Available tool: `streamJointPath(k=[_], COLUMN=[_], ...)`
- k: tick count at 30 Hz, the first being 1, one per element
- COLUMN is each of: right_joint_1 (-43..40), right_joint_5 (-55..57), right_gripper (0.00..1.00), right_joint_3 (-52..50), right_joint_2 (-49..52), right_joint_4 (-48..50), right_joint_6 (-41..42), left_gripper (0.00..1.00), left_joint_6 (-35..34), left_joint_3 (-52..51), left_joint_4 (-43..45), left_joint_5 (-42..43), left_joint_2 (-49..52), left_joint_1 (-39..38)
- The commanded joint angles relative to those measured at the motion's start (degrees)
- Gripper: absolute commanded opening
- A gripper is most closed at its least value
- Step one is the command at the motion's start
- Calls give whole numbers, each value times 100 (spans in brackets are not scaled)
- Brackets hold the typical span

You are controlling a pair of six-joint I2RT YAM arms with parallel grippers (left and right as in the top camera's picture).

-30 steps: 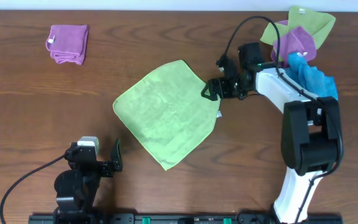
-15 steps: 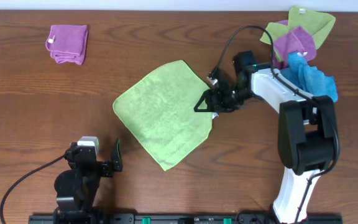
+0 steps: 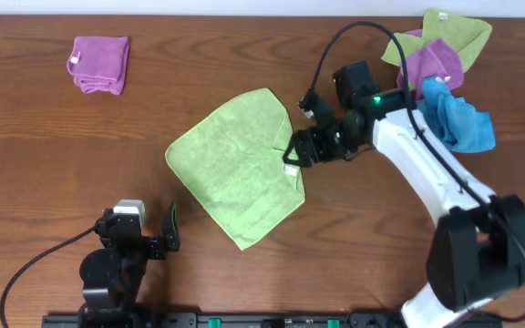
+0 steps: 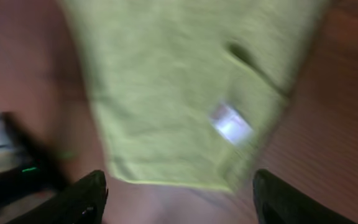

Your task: Fold the cloth

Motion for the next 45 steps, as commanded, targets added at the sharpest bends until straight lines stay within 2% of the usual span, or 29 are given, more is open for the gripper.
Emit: streamJointPath(k=[1,7,12,15,17,30,36,43,45], right_joint_1=[140,151,199,227,234,258,258,245,240], right_joint_5=[1392,1049,597,439,361,361,361,363,363], right_gripper=[69,66,50,49,44,43,32,39,37], right_joint_3=[-50,-282,-282,-282,-282,-282,-280,-214,-157], right_joint_2=[127,656,1019,1165,1209,1453,1506,1502,1502], right_joint_4=[-52,424,925,1027,1067,1150,1154,1054,994], right_joint_6=[214,205,164,162,162,144,146,190,190], left_gripper=[96,95,95,95,95,95,95,95,95], left_joint_6=[-17,-17,-17,-17,-17,-17,-17,-17,-17], left_joint_3=[-125,-125,-125,-125,-125,-125,-125,-125,-125], left_joint_4=[-15,-15,-15,-15,-15,-15,-15,-15,-15], left_joint_5=[-57,-59,-57,-57,-57,-57,-57,-57,-57], left_joint_2=[-37,-37,-37,-37,-37,-37,-37,-37,-37], left_joint_1=[0,0,0,0,0,0,0,0,0])
